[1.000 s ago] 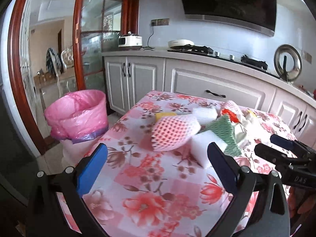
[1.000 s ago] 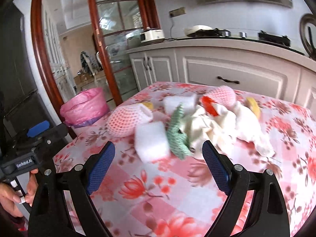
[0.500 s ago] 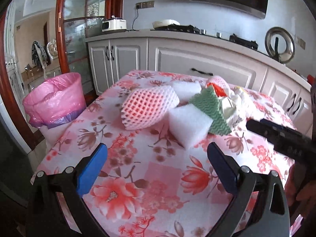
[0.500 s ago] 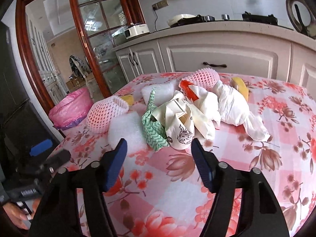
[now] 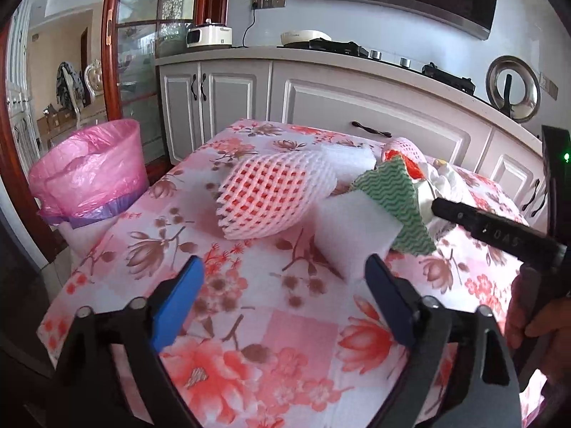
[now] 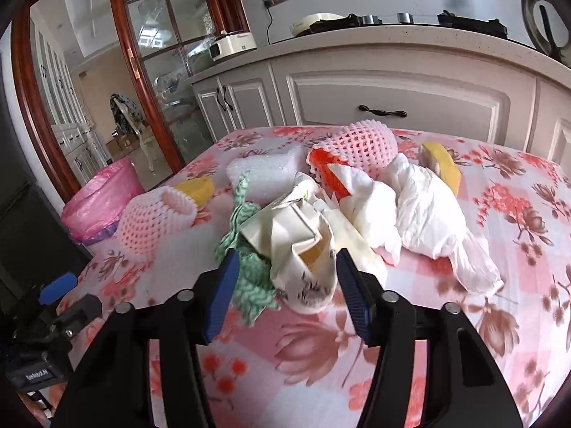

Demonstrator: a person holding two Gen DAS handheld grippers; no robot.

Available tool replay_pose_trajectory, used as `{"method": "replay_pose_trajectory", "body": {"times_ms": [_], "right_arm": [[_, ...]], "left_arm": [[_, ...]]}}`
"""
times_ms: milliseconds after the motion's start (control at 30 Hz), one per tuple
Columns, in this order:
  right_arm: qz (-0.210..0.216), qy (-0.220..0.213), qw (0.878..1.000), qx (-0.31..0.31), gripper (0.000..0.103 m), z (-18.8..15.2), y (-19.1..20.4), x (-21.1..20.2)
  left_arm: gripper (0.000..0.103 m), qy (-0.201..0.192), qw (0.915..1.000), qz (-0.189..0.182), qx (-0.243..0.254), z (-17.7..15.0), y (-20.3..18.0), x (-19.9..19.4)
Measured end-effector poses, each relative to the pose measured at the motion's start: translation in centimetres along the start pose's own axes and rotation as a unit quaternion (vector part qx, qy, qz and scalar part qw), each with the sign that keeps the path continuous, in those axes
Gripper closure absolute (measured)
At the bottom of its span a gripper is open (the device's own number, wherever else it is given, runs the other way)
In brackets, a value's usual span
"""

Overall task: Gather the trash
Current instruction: 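Grasp the printed paper cup with the right gripper while the left grasps a foam block, then carry the paper cup and foam block to the pink bin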

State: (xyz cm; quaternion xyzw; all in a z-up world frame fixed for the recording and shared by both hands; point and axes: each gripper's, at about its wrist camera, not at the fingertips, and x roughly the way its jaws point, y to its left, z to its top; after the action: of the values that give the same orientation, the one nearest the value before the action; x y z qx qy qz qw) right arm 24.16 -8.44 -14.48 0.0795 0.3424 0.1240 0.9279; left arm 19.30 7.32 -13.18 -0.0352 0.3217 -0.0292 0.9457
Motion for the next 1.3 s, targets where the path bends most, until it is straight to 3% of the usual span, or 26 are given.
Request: {"method": "replay_pose_trajectory", "body": {"times_ms": [333, 433, 667, 1000, 1100, 1300], "right_arm": [[0.005, 0.018, 1.000, 0.013, 0.062, -0.1, -1.4, 2.4], [0.010, 0.002, 1.000, -0.008, 0.063, -0.1, -0.9, 1.5], [0.020, -0.032, 0.999, 0.016, 0.063, 0.4, -3.0, -1.6], [0.036, -0.040, 0.998, 0.027, 0.063, 0.0, -4.7, -2.5], [0.038, -0.043, 0.998, 0.038, 0.063, -0.2, -5.5, -2.9], [0.043, -0.048, 0.997, 0.046, 0.063, -1.1, -6.0, -3.8]], "left_arm": [[0.019, 0.006, 0.9997, -0.009, -0.020, 1.6, -1.8, 2.9], [0.019, 0.017, 0.9996, -0.007, -0.021, 1.8, -2.7, 4.0], [0.019, 0.022, 0.9994, 0.006, -0.024, 2.7, -4.6, 6.3], [0.019, 0.044, 0.9974, 0.040, -0.040, 3.7, -6.6, 9.5], [0.027, 0.060, 0.9963, 0.042, -0.044, 3.3, -6.7, 10.4], [0.032, 0.038, 0.9979, 0.039, -0.035, 2.4, -7.0, 8.8]]}}
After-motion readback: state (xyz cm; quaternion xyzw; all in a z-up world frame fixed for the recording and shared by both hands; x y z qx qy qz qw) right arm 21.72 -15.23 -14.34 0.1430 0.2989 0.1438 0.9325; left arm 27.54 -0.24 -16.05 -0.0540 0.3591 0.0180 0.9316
